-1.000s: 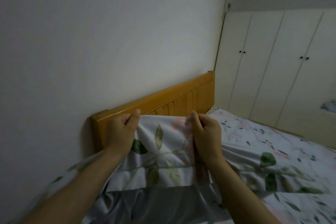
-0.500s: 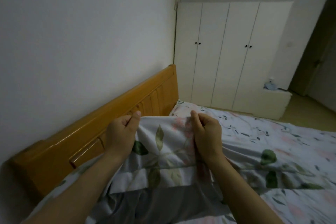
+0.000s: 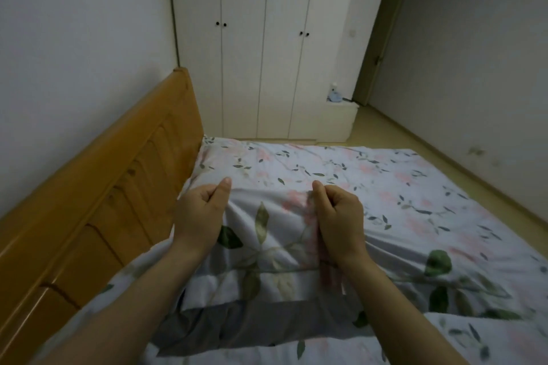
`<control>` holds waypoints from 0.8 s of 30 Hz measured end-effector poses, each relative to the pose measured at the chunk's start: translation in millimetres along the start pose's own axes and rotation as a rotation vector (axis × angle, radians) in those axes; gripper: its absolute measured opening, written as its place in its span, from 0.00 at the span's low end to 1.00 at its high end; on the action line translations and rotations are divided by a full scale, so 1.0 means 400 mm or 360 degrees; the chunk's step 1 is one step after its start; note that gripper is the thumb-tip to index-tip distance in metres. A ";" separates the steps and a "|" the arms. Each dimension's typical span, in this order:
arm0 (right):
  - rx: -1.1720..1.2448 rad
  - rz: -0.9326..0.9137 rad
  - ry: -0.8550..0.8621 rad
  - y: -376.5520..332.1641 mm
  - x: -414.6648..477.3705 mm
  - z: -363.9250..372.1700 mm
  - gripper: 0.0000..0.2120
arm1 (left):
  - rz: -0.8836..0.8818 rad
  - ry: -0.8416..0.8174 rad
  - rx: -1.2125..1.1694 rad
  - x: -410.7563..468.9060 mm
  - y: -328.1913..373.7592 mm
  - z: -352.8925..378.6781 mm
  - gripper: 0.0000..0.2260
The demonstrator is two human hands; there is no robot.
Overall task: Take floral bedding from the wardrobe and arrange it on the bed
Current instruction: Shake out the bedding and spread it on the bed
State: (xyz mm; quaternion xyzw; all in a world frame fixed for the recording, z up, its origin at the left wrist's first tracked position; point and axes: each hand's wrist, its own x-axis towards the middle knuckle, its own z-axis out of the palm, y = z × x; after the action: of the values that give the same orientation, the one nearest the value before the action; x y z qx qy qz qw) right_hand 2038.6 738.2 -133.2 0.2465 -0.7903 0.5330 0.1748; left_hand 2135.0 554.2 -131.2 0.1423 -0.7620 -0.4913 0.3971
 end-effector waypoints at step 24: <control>-0.0227 0.0599 -0.0516 0.642 -0.061 0.143 0.24 | -0.0585 -0.0262 0.0516 -0.109 -0.507 0.390 0.22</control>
State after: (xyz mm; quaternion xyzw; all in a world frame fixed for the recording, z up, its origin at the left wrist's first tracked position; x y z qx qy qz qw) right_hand 1909.8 769.8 -361.8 0.1645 -0.8755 0.4527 -0.0395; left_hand 2011.7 583.1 -357.7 0.2997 -0.8219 -0.4366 0.2100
